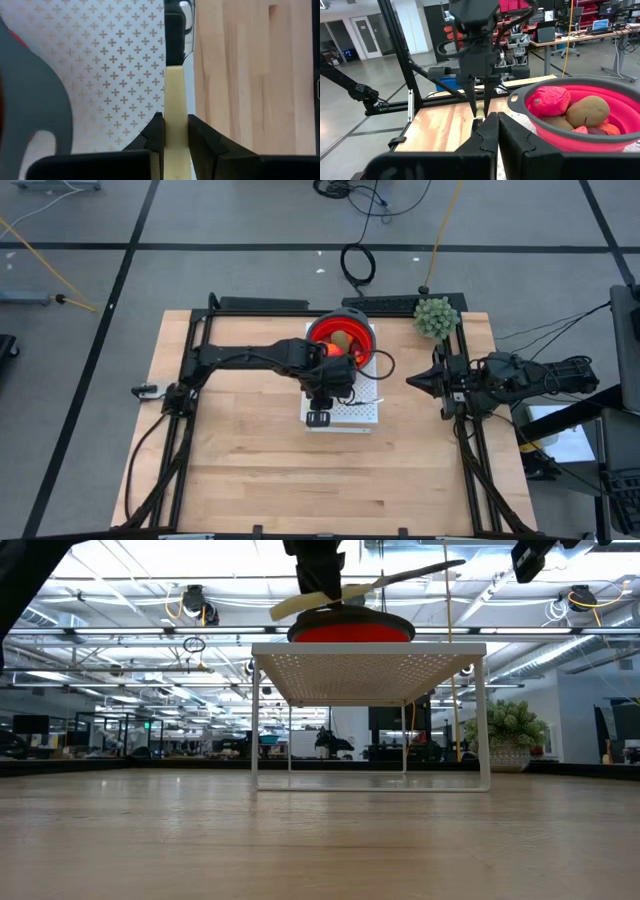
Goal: Pick & Place Fruit
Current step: Put the yellow knife on the shelf
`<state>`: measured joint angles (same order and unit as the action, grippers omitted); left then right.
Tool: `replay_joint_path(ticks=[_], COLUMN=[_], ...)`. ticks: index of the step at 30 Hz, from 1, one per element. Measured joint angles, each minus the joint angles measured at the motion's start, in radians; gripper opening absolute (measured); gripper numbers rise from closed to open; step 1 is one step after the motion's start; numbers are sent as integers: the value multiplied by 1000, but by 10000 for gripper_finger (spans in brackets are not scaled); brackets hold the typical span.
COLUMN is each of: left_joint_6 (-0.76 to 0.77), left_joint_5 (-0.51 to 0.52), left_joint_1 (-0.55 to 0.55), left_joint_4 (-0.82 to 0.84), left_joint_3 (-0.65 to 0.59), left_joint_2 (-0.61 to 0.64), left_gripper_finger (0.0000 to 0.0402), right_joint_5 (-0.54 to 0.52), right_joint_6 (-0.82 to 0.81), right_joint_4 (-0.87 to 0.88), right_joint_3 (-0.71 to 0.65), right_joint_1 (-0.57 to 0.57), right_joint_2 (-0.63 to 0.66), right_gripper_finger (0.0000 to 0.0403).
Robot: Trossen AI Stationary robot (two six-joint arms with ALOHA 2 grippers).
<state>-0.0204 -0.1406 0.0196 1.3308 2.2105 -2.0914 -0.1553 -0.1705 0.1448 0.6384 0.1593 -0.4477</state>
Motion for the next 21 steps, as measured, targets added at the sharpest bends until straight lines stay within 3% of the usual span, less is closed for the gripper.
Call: replay_joint_path(ticks=[21], left_joint_6=[0], left_joint_5=[37], left_joint_1=[-5], left_joint_4=[24], left_joint_3=[0], left_joint_2=[-53], left_gripper_finger=[66], right_joint_5=[1], right_joint_6=[-1], right_joint_4=[18], right_joint_3=[0], right_joint_1=[0], right_joint_2=[0], right_gripper_finger=[1])
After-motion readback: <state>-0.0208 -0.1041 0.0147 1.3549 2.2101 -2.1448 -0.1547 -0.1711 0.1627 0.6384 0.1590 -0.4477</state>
